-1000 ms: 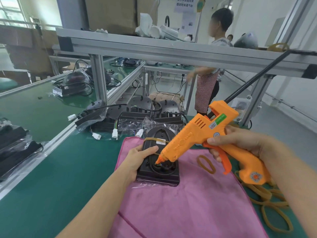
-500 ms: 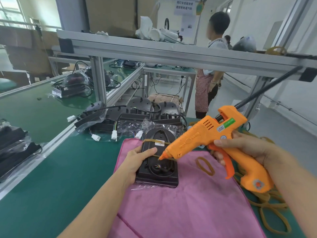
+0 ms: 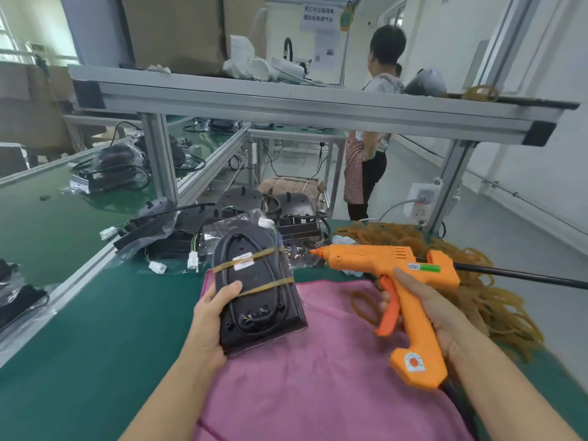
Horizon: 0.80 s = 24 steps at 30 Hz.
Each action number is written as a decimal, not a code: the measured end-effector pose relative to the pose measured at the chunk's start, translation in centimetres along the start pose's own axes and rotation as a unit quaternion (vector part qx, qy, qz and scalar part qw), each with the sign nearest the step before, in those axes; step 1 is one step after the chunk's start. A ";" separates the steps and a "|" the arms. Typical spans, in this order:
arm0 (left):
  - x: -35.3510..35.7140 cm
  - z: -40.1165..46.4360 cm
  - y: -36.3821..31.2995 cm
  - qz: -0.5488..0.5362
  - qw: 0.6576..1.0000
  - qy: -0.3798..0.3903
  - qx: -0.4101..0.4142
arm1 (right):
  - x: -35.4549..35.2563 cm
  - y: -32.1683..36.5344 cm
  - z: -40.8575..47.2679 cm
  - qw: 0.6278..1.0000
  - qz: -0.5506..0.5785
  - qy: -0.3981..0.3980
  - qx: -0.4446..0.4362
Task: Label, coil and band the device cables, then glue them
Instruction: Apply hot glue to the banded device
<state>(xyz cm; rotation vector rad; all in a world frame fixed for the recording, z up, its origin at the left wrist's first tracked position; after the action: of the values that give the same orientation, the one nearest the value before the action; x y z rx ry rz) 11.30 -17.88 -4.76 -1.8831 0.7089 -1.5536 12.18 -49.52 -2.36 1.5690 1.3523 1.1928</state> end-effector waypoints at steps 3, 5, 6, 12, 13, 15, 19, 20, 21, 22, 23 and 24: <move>-0.2 0.1 -0.4 -0.007 1.000 -0.003 0.003 | 0.6 -0.5 0.0 0.999 0.008 -0.030 0.015; 0.1 0.1 -0.5 0.009 1.000 0.000 0.002 | 0.9 -1.3 0.3 0.998 0.000 -0.046 0.039; 0.3 0.1 -0.4 0.021 1.000 0.003 0.002 | 1.0 -1.8 0.4 0.997 -0.008 -0.051 0.057; 1.1 -0.3 -0.5 0.064 0.998 0.009 0.012 | 1.0 -2.7 -0.1 0.989 -0.068 -0.086 0.098; 1.4 -0.4 -0.6 0.066 0.998 0.011 0.013 | 0.6 -2.5 0.0 0.983 -0.116 -0.108 0.090; 2.1 -0.4 -1.0 0.069 0.997 0.015 0.018 | 0.1 -1.7 0.1 0.949 -0.273 -0.148 0.057; 3.7 -0.3 -1.8 0.074 0.997 0.023 0.031 | 0.7 0.0 -0.6 0.764 -0.612 -0.201 0.044; 4.1 -0.3 -1.9 0.074 0.996 0.025 0.035 | 1.2 0.9 -1.2 0.700 -0.676 -0.227 0.033; 4.4 -0.3 -2.1 0.074 0.996 0.027 0.037 | 2.0 1.9 -1.7 0.642 -0.727 -0.244 0.010; 4.7 -0.4 -2.2 0.074 0.996 0.029 0.039 | 3.2 3.1 -2.3 0.592 -0.762 -0.260 -0.022; 4.9 -0.4 -2.4 0.075 0.996 0.030 0.040 | 4.7 4.1 -2.6 0.563 -0.777 -0.272 -0.071; 5.0 -0.5 -2.5 0.076 0.996 0.031 0.043 | 6.3 4.9 -2.9 0.572 -0.764 -0.266 -0.134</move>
<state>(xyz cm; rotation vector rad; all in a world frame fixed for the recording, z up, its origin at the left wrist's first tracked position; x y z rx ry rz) 11.77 -19.82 0.47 -1.6847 0.7813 -1.5277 11.00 -44.29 4.22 0.0469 1.3114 -0.2299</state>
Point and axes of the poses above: each hand's wrist, its own z-axis towards the middle knuckle, its own x-axis out of the palm, y = z × x, the point moved 8 cm from there along z, towards the middle knuckle, and after that the axes turned 7 degrees about -z, right-handed, at the moved point
